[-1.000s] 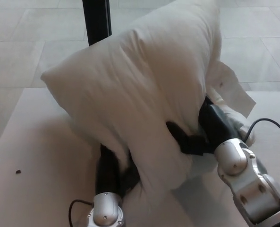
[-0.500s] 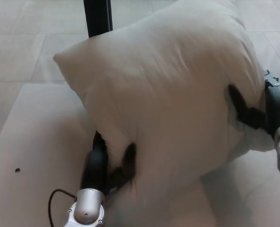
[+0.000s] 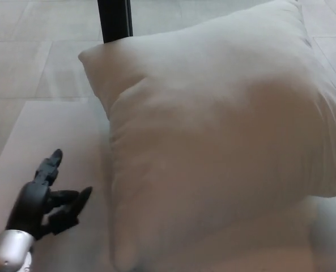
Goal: The robot uses its left hand to press on the left side of the pillow kept in the middle of the desk and uses its right hand to lift up and the right side of the pillow and turn it over
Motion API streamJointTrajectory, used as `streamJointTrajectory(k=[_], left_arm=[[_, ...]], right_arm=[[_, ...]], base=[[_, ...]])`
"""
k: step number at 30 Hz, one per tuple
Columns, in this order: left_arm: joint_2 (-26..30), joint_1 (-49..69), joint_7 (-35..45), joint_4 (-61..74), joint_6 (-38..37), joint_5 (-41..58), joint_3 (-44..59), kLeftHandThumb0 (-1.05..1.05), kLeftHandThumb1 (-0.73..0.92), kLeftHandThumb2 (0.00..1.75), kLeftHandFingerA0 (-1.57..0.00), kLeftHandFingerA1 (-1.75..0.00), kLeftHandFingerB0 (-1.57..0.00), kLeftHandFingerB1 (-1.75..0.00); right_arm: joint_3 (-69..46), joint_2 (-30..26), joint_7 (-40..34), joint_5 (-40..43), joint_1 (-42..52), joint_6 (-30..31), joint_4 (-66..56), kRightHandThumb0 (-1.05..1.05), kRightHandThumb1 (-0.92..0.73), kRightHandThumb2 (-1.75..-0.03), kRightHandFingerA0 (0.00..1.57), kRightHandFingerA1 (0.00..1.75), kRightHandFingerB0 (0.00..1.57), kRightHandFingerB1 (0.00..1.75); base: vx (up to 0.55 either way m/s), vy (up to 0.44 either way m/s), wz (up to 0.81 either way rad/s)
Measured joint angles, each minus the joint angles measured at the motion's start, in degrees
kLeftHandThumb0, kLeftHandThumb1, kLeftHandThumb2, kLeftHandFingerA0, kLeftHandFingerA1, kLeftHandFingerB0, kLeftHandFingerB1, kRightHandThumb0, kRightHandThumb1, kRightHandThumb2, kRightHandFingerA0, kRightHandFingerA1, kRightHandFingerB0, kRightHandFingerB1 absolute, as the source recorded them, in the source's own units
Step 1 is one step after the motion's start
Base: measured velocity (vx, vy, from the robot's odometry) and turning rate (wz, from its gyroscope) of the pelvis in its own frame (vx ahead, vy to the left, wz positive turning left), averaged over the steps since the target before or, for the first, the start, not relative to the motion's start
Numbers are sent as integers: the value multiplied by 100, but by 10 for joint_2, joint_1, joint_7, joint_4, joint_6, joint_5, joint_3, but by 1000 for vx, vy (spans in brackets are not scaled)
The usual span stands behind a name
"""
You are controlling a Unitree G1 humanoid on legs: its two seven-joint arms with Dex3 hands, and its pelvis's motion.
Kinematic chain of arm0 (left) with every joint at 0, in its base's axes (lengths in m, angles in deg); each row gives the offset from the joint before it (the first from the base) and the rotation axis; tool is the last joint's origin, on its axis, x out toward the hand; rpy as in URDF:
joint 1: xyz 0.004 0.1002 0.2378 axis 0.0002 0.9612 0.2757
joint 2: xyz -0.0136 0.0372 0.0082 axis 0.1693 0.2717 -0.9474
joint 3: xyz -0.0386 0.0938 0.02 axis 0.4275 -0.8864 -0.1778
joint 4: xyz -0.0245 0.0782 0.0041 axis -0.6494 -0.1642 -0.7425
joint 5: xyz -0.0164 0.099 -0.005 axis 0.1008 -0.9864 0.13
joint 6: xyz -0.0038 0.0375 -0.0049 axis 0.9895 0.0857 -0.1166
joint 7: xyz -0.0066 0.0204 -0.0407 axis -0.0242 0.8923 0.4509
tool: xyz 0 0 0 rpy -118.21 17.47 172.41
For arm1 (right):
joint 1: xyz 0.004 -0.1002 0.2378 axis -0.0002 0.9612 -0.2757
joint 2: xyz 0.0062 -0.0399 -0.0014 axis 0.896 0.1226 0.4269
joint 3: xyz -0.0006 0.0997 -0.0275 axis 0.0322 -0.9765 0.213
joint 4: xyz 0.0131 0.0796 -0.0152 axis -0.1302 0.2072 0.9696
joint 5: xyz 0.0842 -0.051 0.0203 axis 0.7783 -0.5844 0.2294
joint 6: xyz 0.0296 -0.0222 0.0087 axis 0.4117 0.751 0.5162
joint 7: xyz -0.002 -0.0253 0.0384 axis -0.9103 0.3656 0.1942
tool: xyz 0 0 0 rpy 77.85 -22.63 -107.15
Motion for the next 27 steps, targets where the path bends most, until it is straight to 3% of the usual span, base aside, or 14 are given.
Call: streamJointTrajectory(k=[2, 4, 5, 8, 15, 16, 19, 20, 22, 23, 24, 25, 26, 27], left_arm=[[25, 5, 12, -10, 6, 5, 34, -91, 92, 71, -33, -53, 0, -13], [50, 10, 26, -17, 15, 13, 76, -96, 79, 117, -27, -59, -2, -5], [59, 14, 32, -19, 17, 17, 93, -88, 92, 69, -36, -49, 0, -23], [80, 26, 50, -30, 23, 32, 148, -84, 92, 70, -30, -43, 0, -18], [90, 50, 76, -61, 42, 80, 287, -91, 67, 110, -29, -62, 0, -21], [92, 54, 77, -68, 45, 86, 304, -92, 83, 65, -40, -57, 0, -39], [91, 73, 77, -77, 49, 92, 334, -89, 62, 103, -32, -62, -6, -34], [89, 80, 76, -78, 49, 94, 342, -95, 65, 108, -36, -62, -4, -31], [79, 99, 76, -84, 49, 98, 362, -93, 62, 106, -31, -59, -5, -32], [73, 108, 76, -88, 49, 101, 370, -103, 71, 110, -31, -58, -7, -30], [66, 117, 76, -91, 49, 104, 377, -96, 81, 64, -36, -51, -7, -40], [60, 125, 76, -93, 49, 106, 382, -100, 67, 107, -44, -63, -13, -49], [46, 141, 76, -99, 50, 111, 394, -93, 84, 65, -45, -52, -19, -40], [37, 156, 76, -103, 50, 114, 400, -91, 80, 65, -44, -53, -26, -39]], right_arm=[[-28, -27, 15, 12, 20, 0, 11, -99, -76, -122, 0, 42, 0, 13], [-59, -56, 34, 27, 37, -3, 31, -105, -92, -70, 2, 46, 0, 21], [-72, -67, 42, 32, 45, -6, 42, -104, -66, -114, 3, 47, 1, 34], [-112, -96, 61, 49, 61, -17, 75, -105, -88, -71, 0, 72, 0, 51], [-193, -152, 70, 58, 105, -59, 168, -105, -71, -123, 10, 66, 0, 54], [-207, -158, 69, 59, 110, -66, 191, -105, -89, -78, 0, 87, 0, 62], [-242, -168, 61, 62, 116, -78, 246, -105, -71, -122, 0, 62, 0, 44], [-252, -168, 57, 64, 118, -82, 263, -105, -92, -73, 0, 93, 0, 0], [-279, -168, 46, 68, 125, -91, 303, -105, -76, -126, 0, 62, 0, 46], [-290, -168, 41, 71, 130, -96, 320, -105, -92, -77, 0, 106, 0, 20], [-301, -167, 36, 73, 134, -101, 338, -105, -76, -124, 39, 99, 0, 49], [-309, -167, 31, 74, 137, -105, 352, -105, -76, -125, 80, 134, 0, 43], [-325, -165, 21, 77, 145, -114, 379, -104, -73, -126, 33, 110, 0, 45], [-335, -162, 14, 78, 153, -122, 400, -105, -92, -77, 57, 175, 0, 10]], base=[[0, 0, 0], [0, 0, 0], [0, 0, 0], [0, 0, 0], [0, 0, 0], [0, 0, 0], [0, 0, 0], [0, 0, 0], [0, 0, 0], [0, 0, 0], [0, 0, 0], [0, 0, 0], [0, 0, 0], [0, 0, 0]])
